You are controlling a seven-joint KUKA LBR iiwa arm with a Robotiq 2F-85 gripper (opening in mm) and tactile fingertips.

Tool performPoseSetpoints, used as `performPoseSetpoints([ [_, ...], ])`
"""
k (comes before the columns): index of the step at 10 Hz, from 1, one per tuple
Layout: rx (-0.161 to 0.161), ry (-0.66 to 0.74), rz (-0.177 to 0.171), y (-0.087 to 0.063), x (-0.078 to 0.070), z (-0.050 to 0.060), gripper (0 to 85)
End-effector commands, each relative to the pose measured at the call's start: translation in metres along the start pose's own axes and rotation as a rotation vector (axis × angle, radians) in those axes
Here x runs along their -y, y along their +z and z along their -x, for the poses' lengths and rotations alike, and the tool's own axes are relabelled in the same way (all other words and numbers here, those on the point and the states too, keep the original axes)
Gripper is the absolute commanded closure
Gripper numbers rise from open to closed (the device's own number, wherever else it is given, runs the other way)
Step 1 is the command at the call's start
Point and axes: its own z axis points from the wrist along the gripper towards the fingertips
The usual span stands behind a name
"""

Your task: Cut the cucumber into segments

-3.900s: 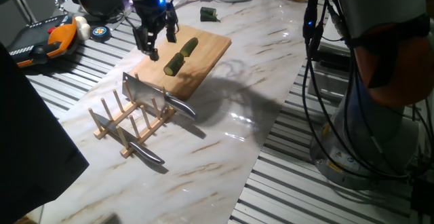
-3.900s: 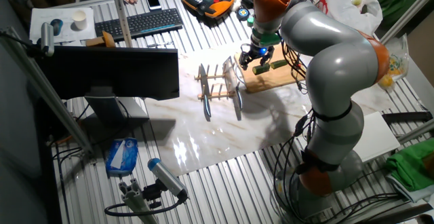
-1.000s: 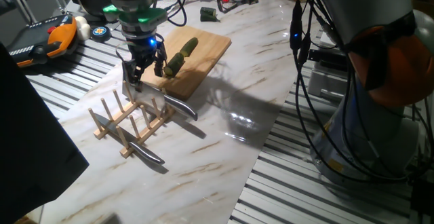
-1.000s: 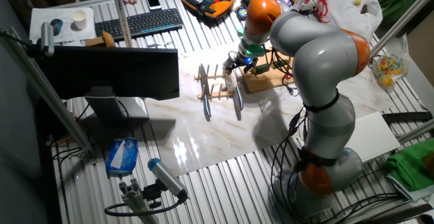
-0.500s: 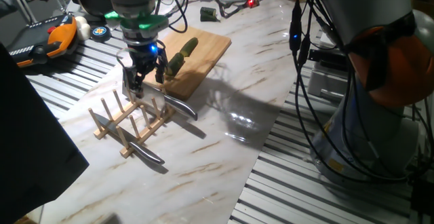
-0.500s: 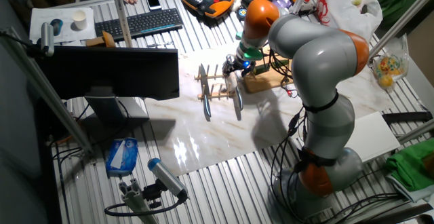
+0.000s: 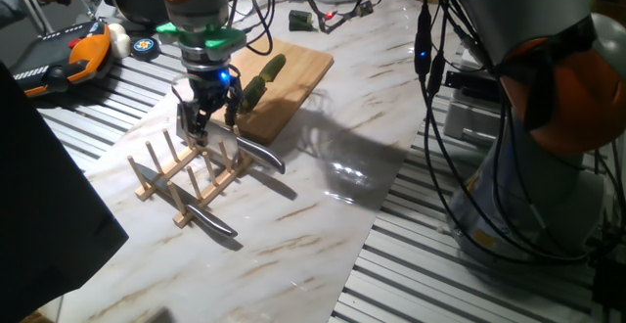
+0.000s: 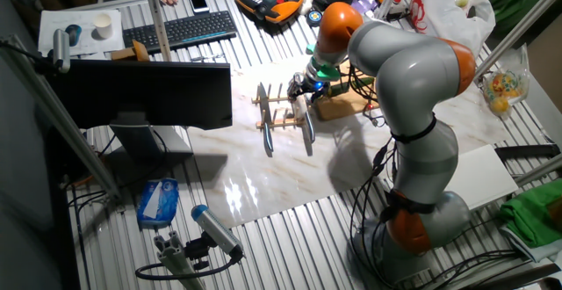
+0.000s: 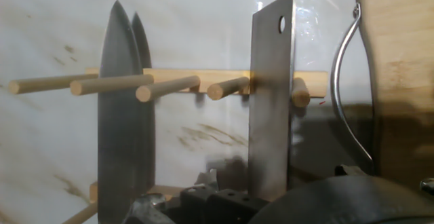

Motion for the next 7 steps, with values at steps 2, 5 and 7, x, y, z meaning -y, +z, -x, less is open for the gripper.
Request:
performPoseSetpoints([
  [2, 0.001, -0.004, 0.013, -0.0005, -0.0003, 0.0002, 0.0],
  [5, -0.006, -0.007, 0.045, -0.0027, -0.0007, -0.0004, 0.0],
  [7, -0.005, -0.006, 0.051, -0.0057, -0.0012, -0.0012, 0.0],
])
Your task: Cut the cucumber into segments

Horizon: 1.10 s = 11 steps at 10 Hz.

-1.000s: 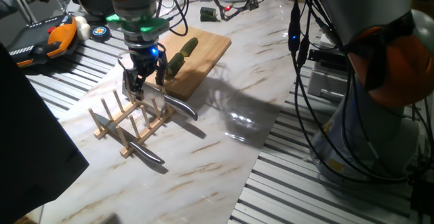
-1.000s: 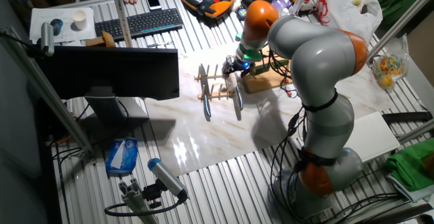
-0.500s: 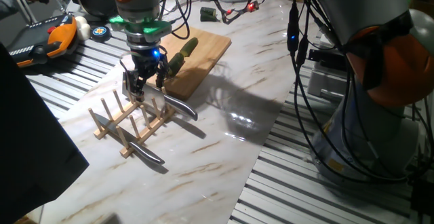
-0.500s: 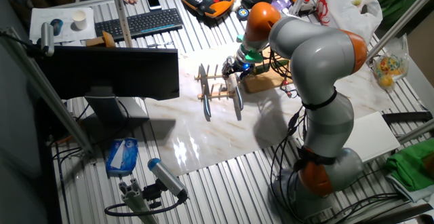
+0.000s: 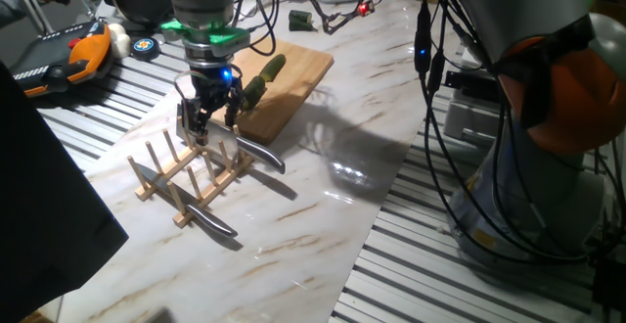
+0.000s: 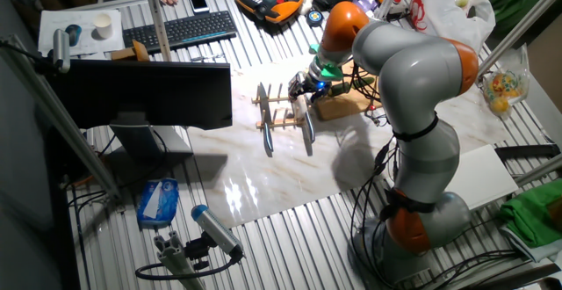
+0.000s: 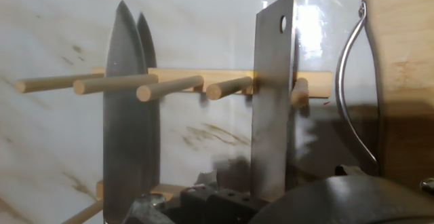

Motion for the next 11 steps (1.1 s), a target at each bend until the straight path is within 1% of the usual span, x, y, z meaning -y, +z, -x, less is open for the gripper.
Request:
performPoseSetpoints([
  [1, 0.0, 0.003, 0.0, -0.0019, 0.0001, -0.0007, 0.0],
  [4, 0.003, 0.01, 0.006, -0.0034, 0.0029, -0.0023, 0.0],
  [8, -0.001, 0.015, 0.012, -0.0035, 0.0029, -0.0019, 11.3],
  [9, -0.002, 0.019, 0.02, -0.0038, 0.003, -0.0015, 13.3],
  [11, -0.012, 0.018, 0.035, -0.0045, 0.0029, -0.0005, 21.7],
])
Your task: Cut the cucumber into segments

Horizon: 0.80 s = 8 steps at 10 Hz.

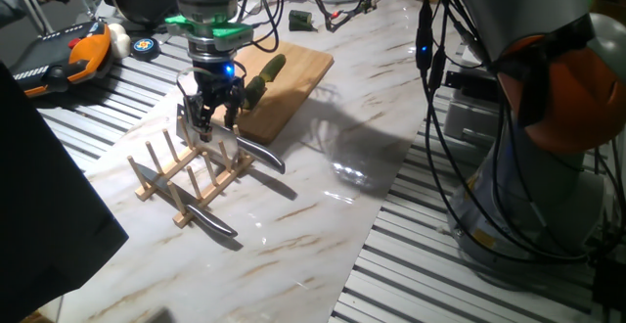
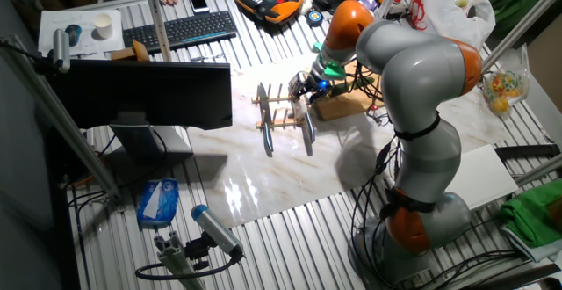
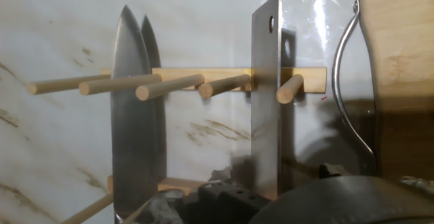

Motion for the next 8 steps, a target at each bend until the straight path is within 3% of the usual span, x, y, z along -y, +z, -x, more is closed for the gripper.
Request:
performPoseSetpoints([
  [1, -0.001, 0.0, 0.002, -0.0005, 0.0, 0.0004, 22.7],
  [5, -0.009, -0.01, 0.002, -0.0043, 0.0001, 0.0031, 34.0],
  [8, -0.009, -0.004, 0.002, -0.0028, -0.002, 0.0043, 35.7],
])
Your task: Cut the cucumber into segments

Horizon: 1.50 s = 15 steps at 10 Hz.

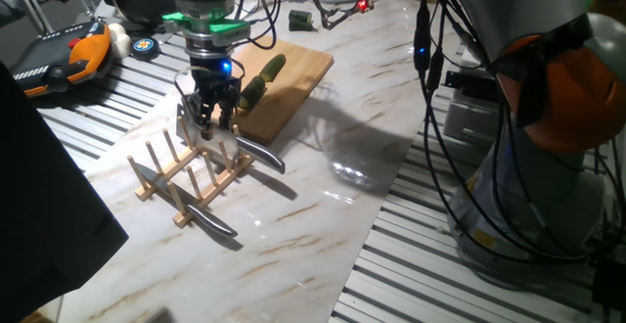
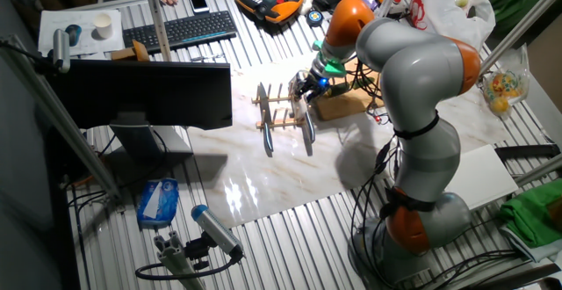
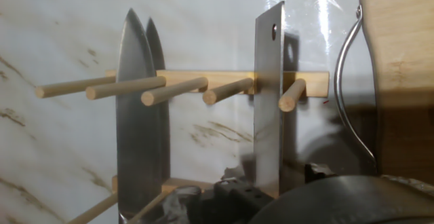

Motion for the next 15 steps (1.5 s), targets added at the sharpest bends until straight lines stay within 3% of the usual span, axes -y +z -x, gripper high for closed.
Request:
performPoseSetpoints([
  [1, 0.0, 0.0, 0.0, 0.0008, 0.0001, 0.0002, 35.7],
  [3, 0.003, -0.002, 0.002, 0.0012, 0.0001, 0.0004, 38.7],
  [5, -0.001, -0.002, 0.006, 0.0014, 0.0002, 0.0004, 48.7],
  [8, -0.001, -0.003, 0.008, 0.0021, 0.0002, 0.0008, 56.3],
  [11, -0.002, -0.005, 0.012, 0.0022, -0.0003, 0.0011, 69.0],
  [13, -0.009, -0.005, 0.033, 0.0022, -0.0003, 0.0012, 84.3],
  [15, -0.004, -0.006, 0.026, 0.0022, -0.0003, 0.0012, 84.3],
])
